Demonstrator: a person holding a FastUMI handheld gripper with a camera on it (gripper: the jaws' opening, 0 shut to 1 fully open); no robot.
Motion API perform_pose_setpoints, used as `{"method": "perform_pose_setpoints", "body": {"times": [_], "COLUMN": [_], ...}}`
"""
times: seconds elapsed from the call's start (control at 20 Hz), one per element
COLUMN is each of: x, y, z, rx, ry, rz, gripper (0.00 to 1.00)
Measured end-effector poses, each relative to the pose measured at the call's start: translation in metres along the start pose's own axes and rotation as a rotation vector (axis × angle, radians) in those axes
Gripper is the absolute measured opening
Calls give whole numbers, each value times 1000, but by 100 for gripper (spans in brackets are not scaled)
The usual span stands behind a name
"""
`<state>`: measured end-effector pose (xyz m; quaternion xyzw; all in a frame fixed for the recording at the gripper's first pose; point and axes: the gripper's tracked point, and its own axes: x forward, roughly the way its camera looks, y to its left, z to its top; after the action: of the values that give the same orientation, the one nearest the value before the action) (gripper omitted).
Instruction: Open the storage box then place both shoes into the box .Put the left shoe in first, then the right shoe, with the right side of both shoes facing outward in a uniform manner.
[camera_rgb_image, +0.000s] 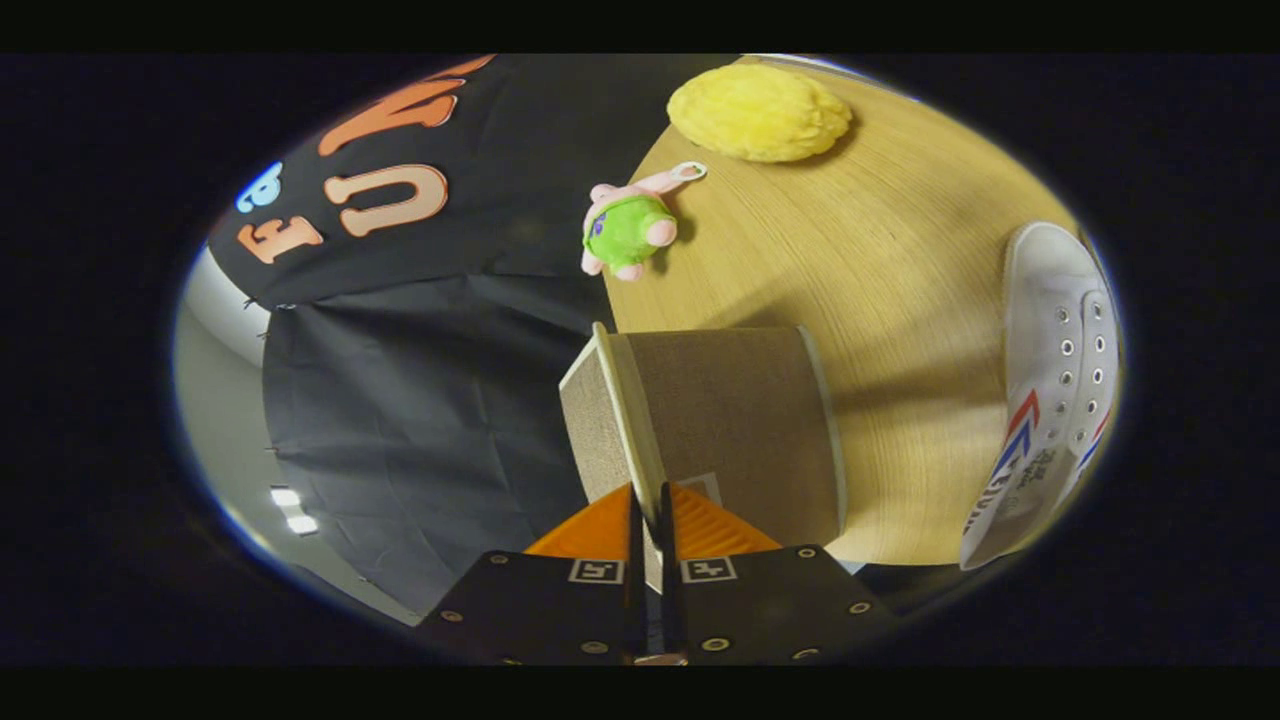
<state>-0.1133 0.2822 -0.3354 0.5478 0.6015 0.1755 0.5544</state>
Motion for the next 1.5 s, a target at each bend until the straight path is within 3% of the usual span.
{"method": "perform_pose_setpoints", "body": {"times": [0.4, 0.95, 1.2, 1.5], "x": [-23, -97, -107, -74], "y": [8, 20, 66, 139], "z": [4, 56, 58, 32], "rx": [-55, -146, -196, -285], "ry": [-34, -190, -227, -176], "rz": [32, 43, 92, 169], "gripper": [3, 1, 1, 1]}}
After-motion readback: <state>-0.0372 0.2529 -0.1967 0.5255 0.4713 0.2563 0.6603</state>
